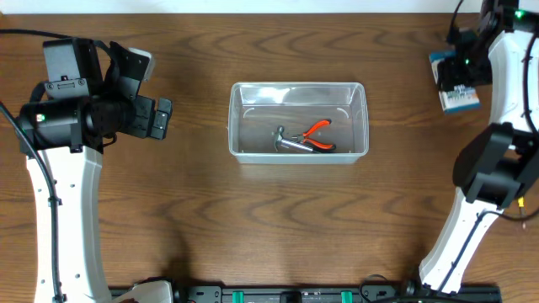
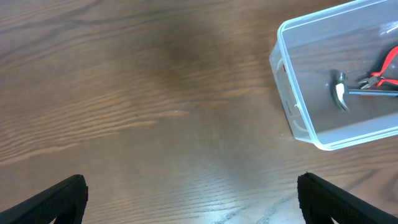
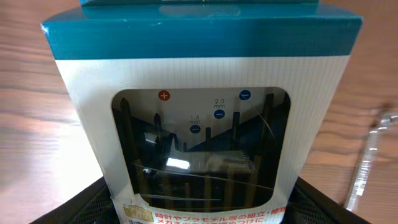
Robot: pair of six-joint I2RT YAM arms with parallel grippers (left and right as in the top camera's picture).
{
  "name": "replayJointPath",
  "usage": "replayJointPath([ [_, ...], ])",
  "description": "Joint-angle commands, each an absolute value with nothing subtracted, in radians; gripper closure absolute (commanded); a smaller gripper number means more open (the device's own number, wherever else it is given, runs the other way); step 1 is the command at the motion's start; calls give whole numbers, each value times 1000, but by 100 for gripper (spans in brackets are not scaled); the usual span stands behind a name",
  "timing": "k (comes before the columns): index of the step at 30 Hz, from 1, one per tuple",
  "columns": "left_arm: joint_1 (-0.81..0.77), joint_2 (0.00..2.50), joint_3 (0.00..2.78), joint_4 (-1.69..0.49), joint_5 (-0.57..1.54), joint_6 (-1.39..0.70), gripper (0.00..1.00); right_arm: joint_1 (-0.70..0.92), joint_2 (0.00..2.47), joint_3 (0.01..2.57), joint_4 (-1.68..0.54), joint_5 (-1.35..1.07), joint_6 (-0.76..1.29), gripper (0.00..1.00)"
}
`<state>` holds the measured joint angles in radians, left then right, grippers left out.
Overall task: Pack container
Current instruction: 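Lift the box and carry it left over the container, then lower the box into the container and open the right gripper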
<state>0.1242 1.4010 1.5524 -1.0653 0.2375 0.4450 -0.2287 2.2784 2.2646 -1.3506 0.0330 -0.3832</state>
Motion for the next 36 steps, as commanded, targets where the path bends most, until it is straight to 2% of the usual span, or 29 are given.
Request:
replayJointPath([
  [1, 130, 1405, 1553, -1064, 250, 443, 2, -167, 2159, 2298, -1358, -15, -368, 71],
  [10, 130, 1405, 1553, -1064, 250, 443, 2, 20, 1978, 2298, -1375, -27, -437, 69],
  [15, 130, 1405, 1553, -1064, 250, 443, 2, 139, 1937, 2298, -1440, -115, -530, 67],
  [23, 130, 1405, 1553, -1064, 250, 443, 2, 328, 1952, 2289, -1485, -115, -715, 58],
  [28, 130, 1405, 1553, -1064, 250, 443, 2, 421, 1993, 2289, -1485, -94, -736, 57],
  [36, 130, 1405, 1553, -1064, 250, 443, 2, 477, 2107, 2289, -1484, -95, -738, 57],
])
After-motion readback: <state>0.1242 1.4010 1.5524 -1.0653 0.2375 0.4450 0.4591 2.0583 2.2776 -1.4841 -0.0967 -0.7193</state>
